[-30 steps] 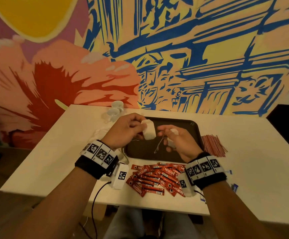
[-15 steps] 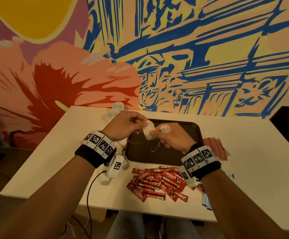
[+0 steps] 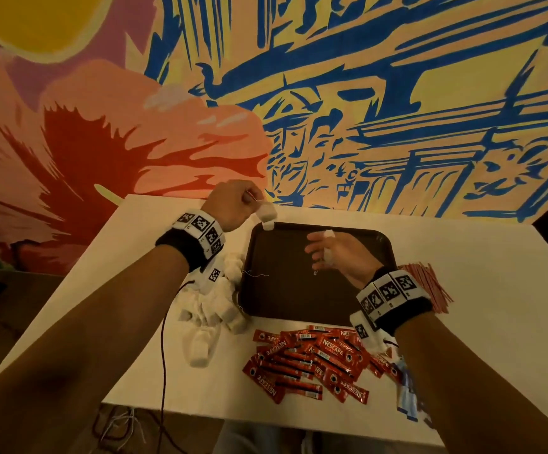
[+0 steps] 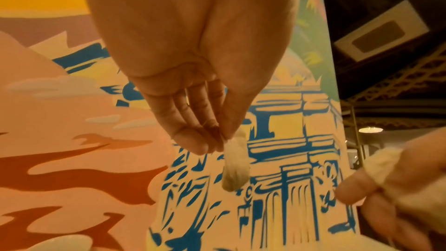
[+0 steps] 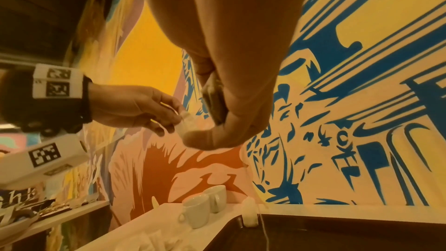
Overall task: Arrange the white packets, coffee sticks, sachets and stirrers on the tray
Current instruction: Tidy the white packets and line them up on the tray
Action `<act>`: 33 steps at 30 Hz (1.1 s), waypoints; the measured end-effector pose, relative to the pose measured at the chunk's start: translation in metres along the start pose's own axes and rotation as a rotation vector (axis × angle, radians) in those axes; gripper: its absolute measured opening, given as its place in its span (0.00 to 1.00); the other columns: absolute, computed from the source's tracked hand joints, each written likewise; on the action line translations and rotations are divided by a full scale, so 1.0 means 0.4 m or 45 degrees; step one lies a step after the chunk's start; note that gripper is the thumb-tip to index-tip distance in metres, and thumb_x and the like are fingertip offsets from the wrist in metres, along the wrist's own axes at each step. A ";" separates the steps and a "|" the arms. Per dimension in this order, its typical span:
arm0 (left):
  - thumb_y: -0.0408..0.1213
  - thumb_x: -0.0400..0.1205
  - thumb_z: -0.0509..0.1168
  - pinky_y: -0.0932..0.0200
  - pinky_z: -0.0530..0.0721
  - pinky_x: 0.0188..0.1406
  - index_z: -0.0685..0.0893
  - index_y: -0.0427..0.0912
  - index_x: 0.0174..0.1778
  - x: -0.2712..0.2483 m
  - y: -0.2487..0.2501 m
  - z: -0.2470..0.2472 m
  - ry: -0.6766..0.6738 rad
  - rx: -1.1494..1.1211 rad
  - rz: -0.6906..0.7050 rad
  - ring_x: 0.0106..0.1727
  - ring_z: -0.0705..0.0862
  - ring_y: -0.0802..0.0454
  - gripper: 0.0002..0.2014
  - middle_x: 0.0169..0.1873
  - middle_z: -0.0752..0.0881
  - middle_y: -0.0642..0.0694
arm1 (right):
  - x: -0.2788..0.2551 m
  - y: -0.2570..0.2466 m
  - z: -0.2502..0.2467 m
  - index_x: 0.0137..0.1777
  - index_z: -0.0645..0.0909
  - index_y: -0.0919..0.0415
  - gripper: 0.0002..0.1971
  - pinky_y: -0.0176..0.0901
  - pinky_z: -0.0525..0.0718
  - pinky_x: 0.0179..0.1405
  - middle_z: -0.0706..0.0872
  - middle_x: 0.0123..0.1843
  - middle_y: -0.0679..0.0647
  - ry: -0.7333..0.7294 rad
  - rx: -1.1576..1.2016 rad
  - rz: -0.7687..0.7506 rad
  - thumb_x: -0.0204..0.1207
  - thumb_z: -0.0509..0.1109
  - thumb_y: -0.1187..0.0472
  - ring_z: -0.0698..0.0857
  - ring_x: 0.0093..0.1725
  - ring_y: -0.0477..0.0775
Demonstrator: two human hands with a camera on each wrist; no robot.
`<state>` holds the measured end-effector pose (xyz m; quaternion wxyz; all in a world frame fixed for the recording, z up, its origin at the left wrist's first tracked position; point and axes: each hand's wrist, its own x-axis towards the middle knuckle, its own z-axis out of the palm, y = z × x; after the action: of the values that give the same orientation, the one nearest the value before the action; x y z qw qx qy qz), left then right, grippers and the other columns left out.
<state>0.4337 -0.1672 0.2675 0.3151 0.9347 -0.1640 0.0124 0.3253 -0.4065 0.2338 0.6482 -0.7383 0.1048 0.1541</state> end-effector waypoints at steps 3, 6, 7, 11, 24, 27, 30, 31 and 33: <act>0.38 0.82 0.71 0.53 0.86 0.51 0.88 0.49 0.51 0.066 -0.042 0.041 -0.019 0.096 -0.050 0.49 0.86 0.50 0.04 0.50 0.88 0.48 | 0.024 -0.004 -0.022 0.76 0.75 0.63 0.16 0.56 0.88 0.62 0.86 0.65 0.61 -0.046 -0.004 -0.029 0.90 0.61 0.64 0.84 0.66 0.60; 0.39 0.82 0.72 0.57 0.81 0.46 0.87 0.47 0.51 0.127 -0.075 0.099 -0.097 0.154 -0.116 0.48 0.86 0.50 0.04 0.47 0.87 0.48 | 0.058 -0.007 -0.052 0.76 0.76 0.59 0.16 0.54 0.89 0.60 0.86 0.65 0.58 -0.078 -0.056 -0.027 0.92 0.59 0.62 0.85 0.66 0.58; 0.39 0.81 0.72 0.58 0.80 0.46 0.87 0.47 0.50 0.143 -0.084 0.120 -0.121 0.167 -0.132 0.48 0.86 0.51 0.04 0.46 0.87 0.49 | 0.070 -0.007 -0.064 0.75 0.76 0.58 0.15 0.52 0.90 0.58 0.87 0.65 0.57 -0.082 -0.065 -0.023 0.92 0.58 0.62 0.86 0.65 0.57; 0.39 0.80 0.72 0.54 0.85 0.52 0.85 0.52 0.44 0.192 -0.114 0.193 -0.201 0.195 -0.228 0.50 0.86 0.50 0.03 0.47 0.88 0.50 | 0.112 -0.004 -0.111 0.71 0.79 0.59 0.13 0.46 0.92 0.52 0.87 0.63 0.57 -0.092 -0.061 0.008 0.92 0.58 0.62 0.89 0.61 0.56; 0.36 0.81 0.68 0.60 0.79 0.51 0.86 0.52 0.46 0.337 -0.190 0.309 -0.460 0.326 -0.412 0.57 0.84 0.48 0.05 0.59 0.86 0.49 | 0.268 -0.024 -0.169 0.70 0.82 0.60 0.14 0.53 0.89 0.61 0.89 0.62 0.61 -0.133 0.132 0.240 0.90 0.61 0.61 0.89 0.62 0.60; 0.37 0.81 0.67 0.58 0.81 0.56 0.85 0.55 0.46 0.368 -0.210 0.318 -0.482 0.339 -0.414 0.60 0.83 0.49 0.06 0.60 0.85 0.50 | 0.307 -0.024 -0.154 0.68 0.84 0.59 0.13 0.57 0.89 0.63 0.89 0.62 0.61 -0.101 0.165 0.242 0.90 0.61 0.61 0.89 0.63 0.61; 0.36 0.82 0.66 0.54 0.82 0.61 0.85 0.54 0.47 0.391 -0.227 0.329 -0.500 0.345 -0.402 0.62 0.83 0.47 0.07 0.61 0.85 0.49 | 0.332 -0.026 -0.132 0.68 0.84 0.59 0.13 0.59 0.89 0.64 0.89 0.61 0.61 -0.100 0.150 0.248 0.91 0.60 0.61 0.89 0.63 0.61; 0.36 0.81 0.66 0.53 0.82 0.62 0.85 0.55 0.45 0.397 -0.232 0.332 -0.502 0.343 -0.393 0.61 0.83 0.47 0.07 0.61 0.85 0.49 | 0.336 -0.028 -0.124 0.68 0.83 0.59 0.14 0.58 0.89 0.64 0.89 0.61 0.61 -0.103 0.140 0.246 0.91 0.60 0.60 0.89 0.62 0.60; 0.36 0.81 0.66 0.52 0.83 0.63 0.83 0.57 0.43 0.408 -0.242 0.337 -0.491 0.333 -0.385 0.60 0.83 0.47 0.08 0.61 0.85 0.49 | 0.344 -0.030 -0.112 0.69 0.83 0.59 0.14 0.55 0.90 0.62 0.89 0.61 0.60 -0.099 0.130 0.243 0.91 0.59 0.59 0.89 0.62 0.59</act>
<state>0.6077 -0.2234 0.1235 0.1530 0.9664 -0.0767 -0.1917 0.4618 -0.4432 0.1997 0.6708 -0.6845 0.1572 0.2382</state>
